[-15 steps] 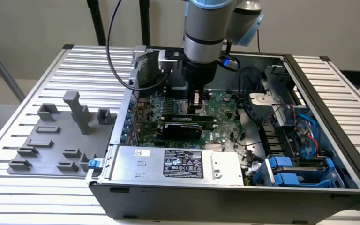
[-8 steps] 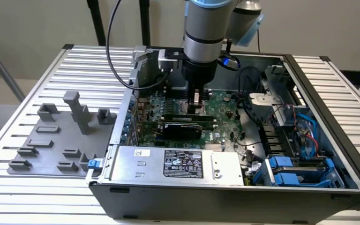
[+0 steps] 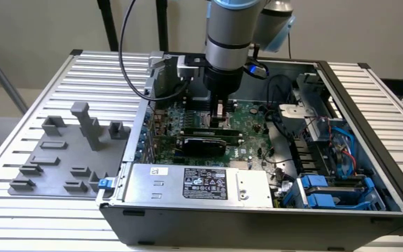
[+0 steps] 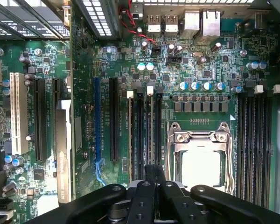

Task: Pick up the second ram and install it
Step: 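Press down the second ram until it locks into place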

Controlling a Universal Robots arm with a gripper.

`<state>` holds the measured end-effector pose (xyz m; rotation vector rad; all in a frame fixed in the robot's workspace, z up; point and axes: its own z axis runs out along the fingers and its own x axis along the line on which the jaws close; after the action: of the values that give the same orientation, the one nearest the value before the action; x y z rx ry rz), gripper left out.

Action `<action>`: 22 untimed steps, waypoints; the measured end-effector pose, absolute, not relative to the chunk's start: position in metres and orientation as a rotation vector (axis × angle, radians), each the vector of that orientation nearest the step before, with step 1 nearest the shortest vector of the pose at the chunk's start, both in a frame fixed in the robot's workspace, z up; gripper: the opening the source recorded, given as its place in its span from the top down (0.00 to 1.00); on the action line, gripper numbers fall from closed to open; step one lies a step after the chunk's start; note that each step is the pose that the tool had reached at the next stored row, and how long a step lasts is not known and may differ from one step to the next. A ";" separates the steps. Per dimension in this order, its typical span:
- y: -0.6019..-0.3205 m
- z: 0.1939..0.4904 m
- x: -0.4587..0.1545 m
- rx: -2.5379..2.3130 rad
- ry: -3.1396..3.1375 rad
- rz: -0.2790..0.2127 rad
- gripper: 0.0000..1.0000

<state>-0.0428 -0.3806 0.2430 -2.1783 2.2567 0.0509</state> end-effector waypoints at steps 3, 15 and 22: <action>-0.380 0.240 -0.043 -2.178 2.257 0.051 1.00; -0.378 0.224 -0.043 -2.180 2.259 0.049 1.00; -0.378 0.245 -0.043 -2.179 2.258 0.052 1.00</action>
<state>-0.0428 -0.3779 0.2446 -2.1790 2.2577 0.0523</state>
